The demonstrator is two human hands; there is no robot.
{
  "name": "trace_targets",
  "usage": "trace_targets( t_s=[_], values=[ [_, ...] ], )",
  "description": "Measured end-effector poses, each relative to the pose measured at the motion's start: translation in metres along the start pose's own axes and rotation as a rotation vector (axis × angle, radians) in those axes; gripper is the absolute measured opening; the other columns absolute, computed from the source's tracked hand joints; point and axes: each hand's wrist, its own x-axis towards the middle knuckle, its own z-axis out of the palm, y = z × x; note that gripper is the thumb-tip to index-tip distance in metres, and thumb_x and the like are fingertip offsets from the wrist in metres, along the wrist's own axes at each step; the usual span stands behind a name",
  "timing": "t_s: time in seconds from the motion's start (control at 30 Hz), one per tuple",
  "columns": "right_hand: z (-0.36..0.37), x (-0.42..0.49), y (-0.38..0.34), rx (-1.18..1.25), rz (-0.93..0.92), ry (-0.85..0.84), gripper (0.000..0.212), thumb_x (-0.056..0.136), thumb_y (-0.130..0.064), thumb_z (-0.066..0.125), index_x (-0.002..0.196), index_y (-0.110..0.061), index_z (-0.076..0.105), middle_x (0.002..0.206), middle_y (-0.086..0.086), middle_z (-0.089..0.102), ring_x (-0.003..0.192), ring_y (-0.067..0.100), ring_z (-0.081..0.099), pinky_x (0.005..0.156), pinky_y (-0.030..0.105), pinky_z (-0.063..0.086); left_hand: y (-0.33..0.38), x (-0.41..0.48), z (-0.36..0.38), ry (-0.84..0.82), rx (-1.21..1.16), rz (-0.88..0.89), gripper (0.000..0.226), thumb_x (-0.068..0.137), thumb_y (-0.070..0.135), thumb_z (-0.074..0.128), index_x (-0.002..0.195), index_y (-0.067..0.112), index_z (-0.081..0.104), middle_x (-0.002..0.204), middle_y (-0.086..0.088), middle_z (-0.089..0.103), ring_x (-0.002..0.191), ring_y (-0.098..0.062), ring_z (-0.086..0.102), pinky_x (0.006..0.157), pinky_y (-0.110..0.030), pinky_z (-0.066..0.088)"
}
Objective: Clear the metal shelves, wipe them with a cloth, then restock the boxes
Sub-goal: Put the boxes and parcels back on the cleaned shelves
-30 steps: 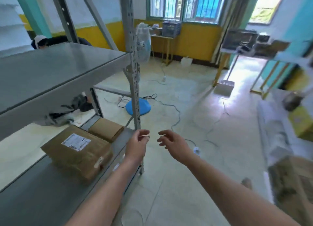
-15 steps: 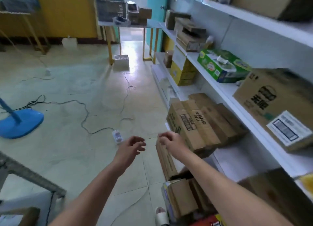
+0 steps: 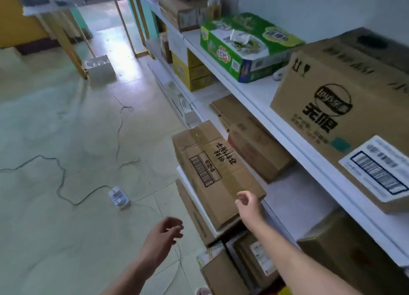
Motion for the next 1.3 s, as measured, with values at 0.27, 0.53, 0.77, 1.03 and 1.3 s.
trace_targets(
  t_s=[0.27,0.53,0.77,1.03,1.3],
  values=[
    [-0.015,0.142,0.057,-0.111,0.190,0.149,0.093,0.086,-0.069,0.063,0.158,-0.021,0.028,0.162,0.008,0.027,0.147,0.030,0.031,0.118,0.050,0.032,0.002,0.117,0.077,-0.164,-0.108,-0.270,0.028,0.092,0.020,0.070,0.117,0.018,0.057,0.116,-0.006,0.069,0.110,-0.021,0.063,0.088,-0.036,0.051],
    [0.013,0.140,0.068,-0.082,0.213,0.133,0.090,0.084,-0.069,0.065,0.150,-0.014,0.038,0.151,0.010,0.043,0.137,0.032,0.044,0.110,0.046,0.041,-0.007,0.144,0.122,-0.180,-0.083,-0.374,0.022,0.098,0.027,0.063,0.116,0.016,0.059,0.123,-0.004,0.063,0.101,-0.013,0.055,0.094,-0.037,0.046],
    [-0.001,0.089,-0.003,-0.042,0.039,0.169,0.088,0.085,-0.072,0.060,0.148,-0.013,0.044,0.150,0.010,0.048,0.137,0.030,0.046,0.108,0.042,0.043,0.039,0.104,0.087,0.069,-0.247,-0.145,0.056,0.099,0.031,0.061,0.148,0.023,0.036,0.135,-0.002,0.057,0.110,-0.017,0.060,0.082,-0.025,0.045],
    [0.020,-0.003,-0.156,0.215,-0.259,0.156,0.050,0.098,-0.053,0.055,0.128,-0.013,0.058,0.125,0.012,0.061,0.102,0.019,0.058,0.077,0.025,0.045,0.124,0.028,-0.030,0.447,-0.278,0.059,0.043,0.103,0.031,0.053,0.145,0.020,0.045,0.117,0.002,0.054,0.093,-0.013,0.056,0.071,-0.028,0.043],
    [0.084,-0.132,-0.278,0.264,-0.610,0.028,0.046,0.098,-0.049,0.057,0.131,-0.017,0.056,0.116,-0.001,0.049,0.101,0.015,0.050,0.074,0.024,0.038,0.121,-0.094,-0.148,0.960,-0.503,0.180,0.063,0.084,0.059,0.059,0.136,0.024,0.057,0.126,0.000,0.064,0.115,-0.026,0.060,0.106,-0.050,0.046]
  ],
)
